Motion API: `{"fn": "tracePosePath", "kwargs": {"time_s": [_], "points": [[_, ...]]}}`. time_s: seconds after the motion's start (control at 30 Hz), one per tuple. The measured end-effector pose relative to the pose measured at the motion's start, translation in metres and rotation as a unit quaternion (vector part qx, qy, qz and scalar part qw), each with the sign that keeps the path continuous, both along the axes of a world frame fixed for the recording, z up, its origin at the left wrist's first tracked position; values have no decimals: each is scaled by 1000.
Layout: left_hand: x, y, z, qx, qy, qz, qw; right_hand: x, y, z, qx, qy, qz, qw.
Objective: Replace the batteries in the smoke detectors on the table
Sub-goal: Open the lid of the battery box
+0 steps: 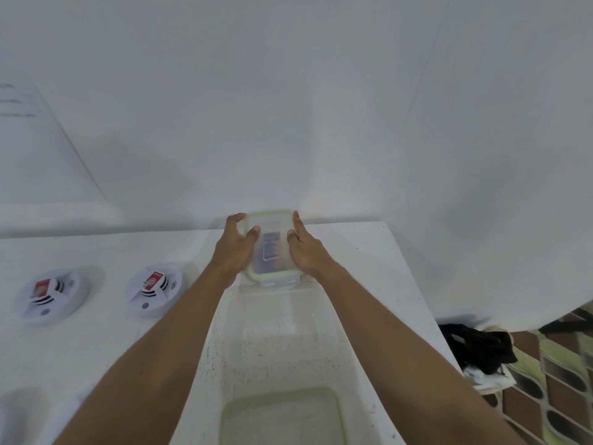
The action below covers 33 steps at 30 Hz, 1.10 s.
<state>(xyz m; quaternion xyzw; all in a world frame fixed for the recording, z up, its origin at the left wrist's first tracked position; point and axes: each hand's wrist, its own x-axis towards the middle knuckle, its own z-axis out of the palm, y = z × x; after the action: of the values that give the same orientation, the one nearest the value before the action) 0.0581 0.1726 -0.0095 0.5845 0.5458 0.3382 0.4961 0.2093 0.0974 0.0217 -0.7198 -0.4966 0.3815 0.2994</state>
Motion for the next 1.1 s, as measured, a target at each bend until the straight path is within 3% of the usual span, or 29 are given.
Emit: {"fn": "tracePosePath", "kwargs": {"time_s": [0.3, 0.5, 0.8, 0.97, 1.1], "points": [[0, 6, 7, 84, 166, -44, 982, 9, 8, -8, -12, -18, 27, 999], [-7, 14, 16, 120, 198, -88, 969, 14, 12, 2, 11, -65, 84, 994], [-15, -10, 27, 105, 235, 44, 965, 17, 2, -6, 52, -18, -41, 998], [-20, -24, 30, 53, 251, 38, 966, 16, -3, -15, 85, 31, -123, 988], [-20, -23, 24, 59, 251, -16, 966, 16, -4, -19, 87, 54, -116, 988]]}}
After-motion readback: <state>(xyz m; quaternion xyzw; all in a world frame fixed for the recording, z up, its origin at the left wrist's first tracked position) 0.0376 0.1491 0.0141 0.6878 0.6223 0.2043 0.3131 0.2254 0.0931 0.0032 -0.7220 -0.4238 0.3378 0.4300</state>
